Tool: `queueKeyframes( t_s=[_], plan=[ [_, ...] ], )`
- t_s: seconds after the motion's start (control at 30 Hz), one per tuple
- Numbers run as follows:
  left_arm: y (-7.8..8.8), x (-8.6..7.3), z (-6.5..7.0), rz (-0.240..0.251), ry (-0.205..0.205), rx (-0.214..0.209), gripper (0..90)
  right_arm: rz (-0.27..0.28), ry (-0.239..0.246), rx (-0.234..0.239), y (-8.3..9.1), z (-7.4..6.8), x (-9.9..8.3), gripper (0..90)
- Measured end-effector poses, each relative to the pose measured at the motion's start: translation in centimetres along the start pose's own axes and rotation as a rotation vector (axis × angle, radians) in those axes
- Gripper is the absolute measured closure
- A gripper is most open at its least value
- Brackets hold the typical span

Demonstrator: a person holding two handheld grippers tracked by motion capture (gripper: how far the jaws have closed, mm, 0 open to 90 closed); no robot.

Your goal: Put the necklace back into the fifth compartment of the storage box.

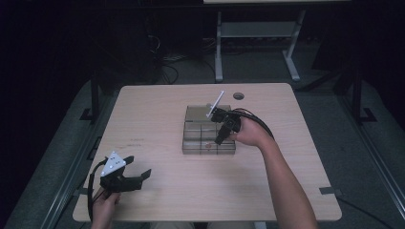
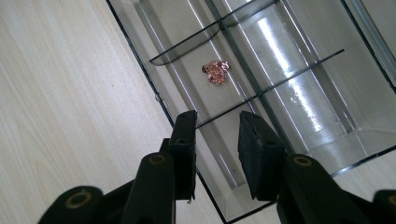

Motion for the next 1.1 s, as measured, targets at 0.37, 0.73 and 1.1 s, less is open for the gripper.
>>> queueKeyframes(
  t_s=[0.37,0.73,1.1],
  plan=[
    [0.0,0.0,0.0,0.002,0.001,0.000,14.3,0.012,0.019,-0.007,0.5,-0.4,-0.3,61.6],
    [-0.1,0.0,0.2,0.000,-0.002,-0.004,14.3,0.022,0.023,-0.002,1.2,-0.7,-0.8,59.4],
    [-0.1,0.0,0.2,-0.001,-0.001,-0.001,14.3,0.032,0.025,-0.014,1.8,-0.7,-1.6,58.0]
  ],
)
Point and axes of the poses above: each handheld gripper's, and its own axes: y roughly backward along the jaws, x roughly out of its top, z roughly to its right, the point moved 5 cm from there along -y, roughly forward along the jaws, and after that the axes turned 6 degrees about -z, right-handed, at the moved point
